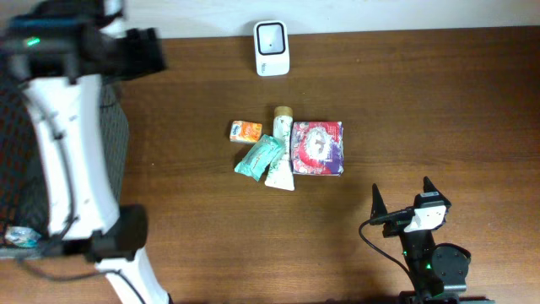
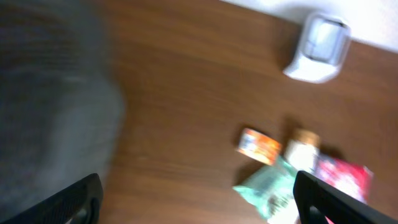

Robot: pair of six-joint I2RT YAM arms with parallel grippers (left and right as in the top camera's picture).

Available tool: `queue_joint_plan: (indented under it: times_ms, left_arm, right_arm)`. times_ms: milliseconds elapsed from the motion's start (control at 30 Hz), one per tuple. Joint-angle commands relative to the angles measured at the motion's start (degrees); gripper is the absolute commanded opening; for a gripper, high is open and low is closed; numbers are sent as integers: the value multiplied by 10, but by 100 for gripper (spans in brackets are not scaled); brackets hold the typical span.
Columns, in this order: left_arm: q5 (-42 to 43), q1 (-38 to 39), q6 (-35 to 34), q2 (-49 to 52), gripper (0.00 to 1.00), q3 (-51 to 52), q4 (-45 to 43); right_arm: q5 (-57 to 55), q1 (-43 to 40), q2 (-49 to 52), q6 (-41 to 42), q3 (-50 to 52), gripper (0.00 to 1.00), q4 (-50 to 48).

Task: Scan the item barcode
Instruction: 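Place the green wipes pack next to the tube, release, then grasp the green Kleenex tissue pack in the basket with the left gripper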

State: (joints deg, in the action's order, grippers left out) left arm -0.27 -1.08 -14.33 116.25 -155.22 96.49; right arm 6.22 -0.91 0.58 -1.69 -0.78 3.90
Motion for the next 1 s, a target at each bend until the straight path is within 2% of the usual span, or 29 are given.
queue_joint_plan:
  times_ms: [0, 100, 167, 500, 667, 833, 967]
  left_arm:
    - [-104, -81, -30, -66, 96, 69, 2]
    - [-160, -149, -89, -69, 95, 131, 2]
    - [-224, -195, -158, -69, 96, 203, -10]
    - [-260, -356, -172, -69, 93, 608, -258]
    - [-256, -375, -171, -69, 90, 704, -329]
    - [-310, -381, -186, -64, 88, 744, -337]
    - [-311, -396, -187, -63, 89, 755, -339]
  right_arm:
    - [-3, 5, -4, 2, 5, 99, 2]
    - [-3, 5, -4, 2, 5, 99, 2]
    - [-3, 5, -4, 2, 5, 99, 2]
    - [-3, 5, -4, 2, 5, 99, 2]
    - [-3, 5, -4, 2, 5, 99, 2]
    - [-3, 5, -4, 2, 5, 99, 2]
    - [-3, 5, -4, 2, 5, 98, 2]
